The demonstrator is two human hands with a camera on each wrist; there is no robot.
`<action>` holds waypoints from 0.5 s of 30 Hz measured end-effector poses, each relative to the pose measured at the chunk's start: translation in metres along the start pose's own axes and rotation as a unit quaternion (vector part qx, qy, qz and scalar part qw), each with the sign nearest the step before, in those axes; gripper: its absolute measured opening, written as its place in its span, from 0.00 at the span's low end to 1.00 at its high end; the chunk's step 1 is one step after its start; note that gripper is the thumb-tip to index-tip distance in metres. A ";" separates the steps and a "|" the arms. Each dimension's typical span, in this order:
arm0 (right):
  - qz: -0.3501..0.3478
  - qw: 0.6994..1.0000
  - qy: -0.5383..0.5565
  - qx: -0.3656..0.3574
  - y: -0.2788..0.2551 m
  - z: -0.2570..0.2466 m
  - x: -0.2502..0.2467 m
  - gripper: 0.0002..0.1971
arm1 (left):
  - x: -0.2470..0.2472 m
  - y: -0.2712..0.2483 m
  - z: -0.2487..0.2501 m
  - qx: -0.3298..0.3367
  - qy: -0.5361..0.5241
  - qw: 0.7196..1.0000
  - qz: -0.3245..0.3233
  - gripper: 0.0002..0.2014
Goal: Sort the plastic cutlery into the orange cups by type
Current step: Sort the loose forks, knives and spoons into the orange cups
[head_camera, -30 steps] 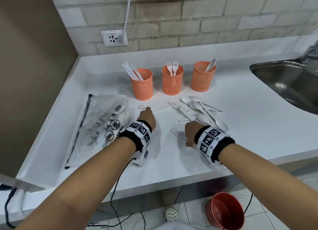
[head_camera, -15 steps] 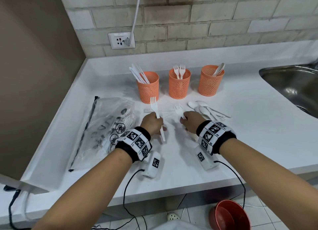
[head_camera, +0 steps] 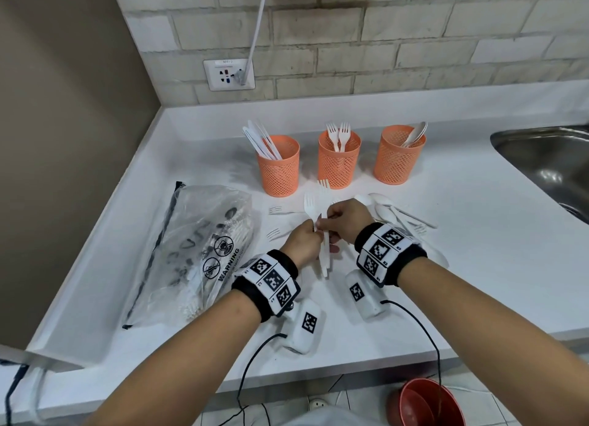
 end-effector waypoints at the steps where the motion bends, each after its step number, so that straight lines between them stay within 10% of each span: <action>1: -0.008 1.000 0.005 0.005 0.001 0.001 0.001 0.19 | -0.001 0.001 0.000 0.006 0.027 1.000 0.001 0.11; 8: 0.075 0.989 -0.129 0.016 0.013 0.003 -0.018 0.11 | -0.035 0.017 0.011 0.017 0.201 0.977 0.074 0.15; 15: 0.063 0.949 -0.292 0.101 0.011 0.015 -0.026 0.17 | -0.070 0.032 0.005 -0.044 0.439 0.893 0.086 0.17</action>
Point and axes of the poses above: each hand's wrist, its own y-axis towards the middle knuckle, its own x-axis out of the palm, z = x × y, the point moved 8 cm from there along y, towards the middle knuckle, and after that the axes turned 8 degrees about x, right-handed, at the moved point
